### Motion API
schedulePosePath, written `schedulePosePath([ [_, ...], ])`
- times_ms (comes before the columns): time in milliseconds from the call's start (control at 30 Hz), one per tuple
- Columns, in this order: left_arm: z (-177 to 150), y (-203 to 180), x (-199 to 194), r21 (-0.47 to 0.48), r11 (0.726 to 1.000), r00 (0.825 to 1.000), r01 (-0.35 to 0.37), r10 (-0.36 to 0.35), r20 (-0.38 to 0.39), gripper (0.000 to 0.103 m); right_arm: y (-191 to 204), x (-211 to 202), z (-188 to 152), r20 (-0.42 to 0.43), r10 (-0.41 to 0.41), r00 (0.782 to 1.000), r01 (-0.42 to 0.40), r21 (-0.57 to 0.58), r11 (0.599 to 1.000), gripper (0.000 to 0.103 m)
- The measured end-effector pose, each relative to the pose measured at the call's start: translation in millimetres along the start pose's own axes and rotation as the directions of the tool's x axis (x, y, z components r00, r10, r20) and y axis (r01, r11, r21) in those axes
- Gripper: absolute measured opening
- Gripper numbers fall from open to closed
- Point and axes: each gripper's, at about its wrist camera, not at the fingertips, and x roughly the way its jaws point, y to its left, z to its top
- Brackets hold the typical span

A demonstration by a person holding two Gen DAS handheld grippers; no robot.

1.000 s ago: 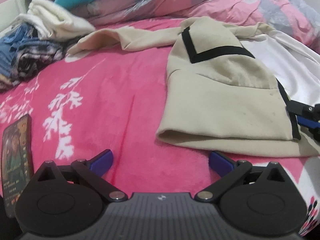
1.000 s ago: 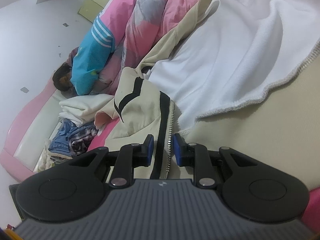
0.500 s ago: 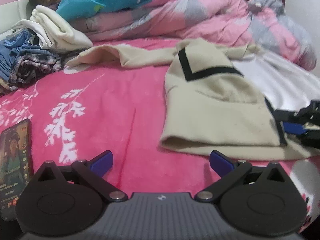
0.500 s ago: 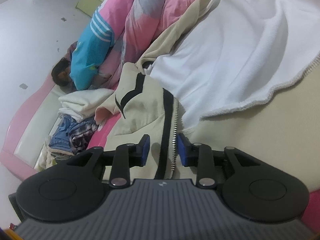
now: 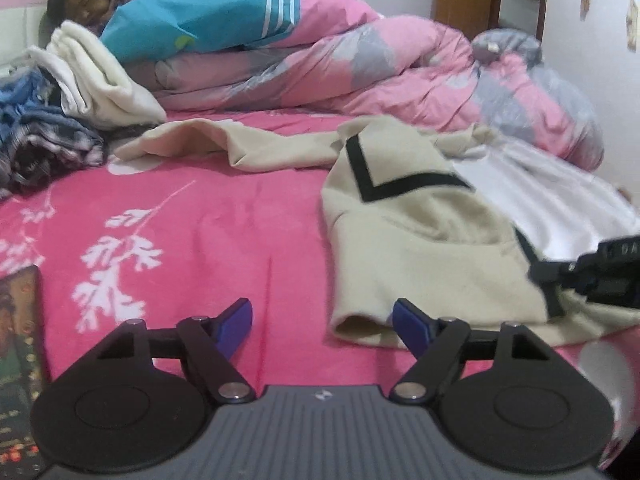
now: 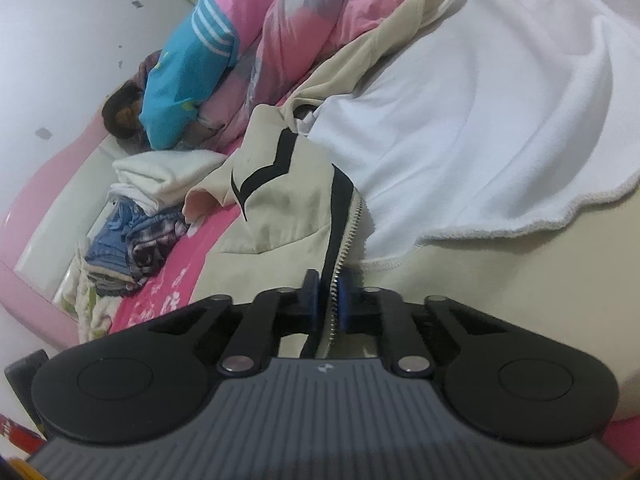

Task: Fold clothes
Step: 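Hold the folded edge with the right tool, then open and withdraw it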

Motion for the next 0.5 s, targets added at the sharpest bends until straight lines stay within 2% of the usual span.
schedulePosePath([
  [100,2,7,-6,-0.051,0.997,0.998,0.058,-0.056,0.034,0.078,3,-11,0,0.018,0.028,0.999,-0.028,0.007,1.0,0.005],
  [167,6,9,-4,-0.07,0.995,0.997,0.077,-0.075,0.036,0.077,3,-20,0,0.031,0.017,0.999,-0.018,0.004,1.0,0.005],
  [367,9,-1,25,-0.035,0.998,0.997,0.059,-0.061,-0.037,0.059,-13,-33,-8,0.007,-0.061,0.998,0.061,0.022,0.998,0.005],
  [500,6,-10,29,0.02,0.999,0.999,0.033,-0.032,-0.029,0.058,-3,-40,9,-0.014,-0.034,0.999,0.034,-0.018,0.999,0.01],
])
